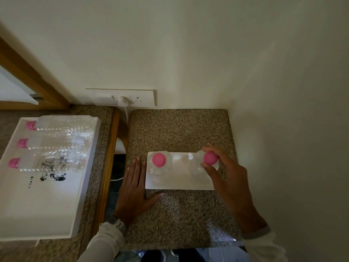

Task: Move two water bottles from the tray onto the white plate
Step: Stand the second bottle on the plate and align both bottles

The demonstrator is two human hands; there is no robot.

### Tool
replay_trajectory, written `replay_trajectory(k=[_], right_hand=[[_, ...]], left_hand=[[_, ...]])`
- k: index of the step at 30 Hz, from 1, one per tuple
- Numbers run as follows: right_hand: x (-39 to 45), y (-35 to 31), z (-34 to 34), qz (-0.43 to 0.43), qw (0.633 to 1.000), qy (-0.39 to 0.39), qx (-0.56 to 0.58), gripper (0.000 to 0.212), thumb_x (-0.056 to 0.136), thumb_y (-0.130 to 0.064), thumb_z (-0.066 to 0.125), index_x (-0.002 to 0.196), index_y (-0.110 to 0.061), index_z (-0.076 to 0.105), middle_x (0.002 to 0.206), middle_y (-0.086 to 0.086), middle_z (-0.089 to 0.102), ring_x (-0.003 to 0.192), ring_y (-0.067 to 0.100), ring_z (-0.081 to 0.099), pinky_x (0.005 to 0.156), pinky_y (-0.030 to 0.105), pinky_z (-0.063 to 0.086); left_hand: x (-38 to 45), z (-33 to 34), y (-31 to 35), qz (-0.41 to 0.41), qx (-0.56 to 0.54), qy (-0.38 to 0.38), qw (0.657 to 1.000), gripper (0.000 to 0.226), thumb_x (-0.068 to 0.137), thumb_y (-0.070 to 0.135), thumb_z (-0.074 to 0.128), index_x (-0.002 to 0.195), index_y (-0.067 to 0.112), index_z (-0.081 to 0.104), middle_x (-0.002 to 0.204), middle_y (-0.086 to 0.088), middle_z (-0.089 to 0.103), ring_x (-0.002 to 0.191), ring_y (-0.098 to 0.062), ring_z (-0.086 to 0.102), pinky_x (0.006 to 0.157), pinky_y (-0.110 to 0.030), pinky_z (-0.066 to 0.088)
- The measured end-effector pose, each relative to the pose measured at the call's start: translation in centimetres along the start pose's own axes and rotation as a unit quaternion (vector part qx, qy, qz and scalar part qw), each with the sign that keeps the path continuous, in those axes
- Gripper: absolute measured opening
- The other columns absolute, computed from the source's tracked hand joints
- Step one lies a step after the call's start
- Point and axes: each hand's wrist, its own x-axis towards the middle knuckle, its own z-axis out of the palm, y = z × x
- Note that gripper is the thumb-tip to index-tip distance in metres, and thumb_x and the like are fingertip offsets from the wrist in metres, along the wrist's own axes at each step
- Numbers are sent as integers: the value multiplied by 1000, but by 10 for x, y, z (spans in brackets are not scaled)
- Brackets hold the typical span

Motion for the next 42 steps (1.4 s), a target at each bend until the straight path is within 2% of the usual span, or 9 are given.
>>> replay_trajectory(k=[5,9,13,18,23,25,31,37,42], right_hand=[[1,0,-2,0,1000,13,-4,45,88,-30,66,130,-15,61,129,-7,66,117,-1,59,98,4,41],[3,13,-1,30,1000,5,3,76,69,-57,74,135,-28,51,127,-32,50,115,-26,44,91,-7,32],[-2,39,13,68,998,-15,-6,93,54,-75,76,135,-46,41,143,-13,48,132,2,43,103,14,32],[-5,73,40,101,995,-17,-10,99,42,-77,82,127,-60,35,139,-3,50,125,19,52,99,46,52],[4,88,60,111,992,59,7,94,40,-78,82,120,-64,36,132,-2,54,121,20,55,98,46,53],[6,94,66,108,991,76,7,96,42,-68,87,124,-57,40,129,-7,54,118,14,55,98,38,52],[6,102,67,101,990,99,27,86,45,-45,94,115,-61,46,111,-37,60,104,-15,58,82,-1,45],[4,103,66,117,988,96,30,84,45,-45,92,113,-65,46,109,-30,61,104,-14,58,85,11,47],[2,99,64,108,990,90,26,84,46,-45,93,113,-64,45,111,-41,56,105,-16,55,82,-4,41]], left_hand=[[4,-13,6,-33,-92,-16,995,113,78,85,46,158,10,20,168,-15,19,157,-29,13,123,-60,27],[14,-30,7,-84,-250,9,964,99,70,76,66,154,42,25,170,5,12,157,-14,9,125,-55,27],[39,-46,8,-50,-285,-16,957,98,62,66,81,138,70,20,166,11,22,153,-15,23,122,-51,30],[59,-36,7,-63,-284,-70,954,110,58,36,97,150,20,39,149,-2,52,139,-20,46,118,-47,40],[59,-30,4,-40,-287,-58,955,96,58,30,98,136,37,43,133,16,52,120,9,49,95,-1,36],[59,-30,4,-35,-292,-56,954,95,57,29,98,132,43,42,129,21,52,117,20,46,92,5,35],[54,-25,2,-67,-289,-48,954,96,56,32,98,133,43,42,125,33,47,114,26,43,88,5,33],[54,-24,2,-71,-292,-44,953,92,55,32,99,130,38,46,120,27,53,111,12,52,89,-2,35],[56,-26,2,-59,-300,-44,951,92,56,30,99,135,26,51,127,11,58,117,-10,56,95,-20,42]])
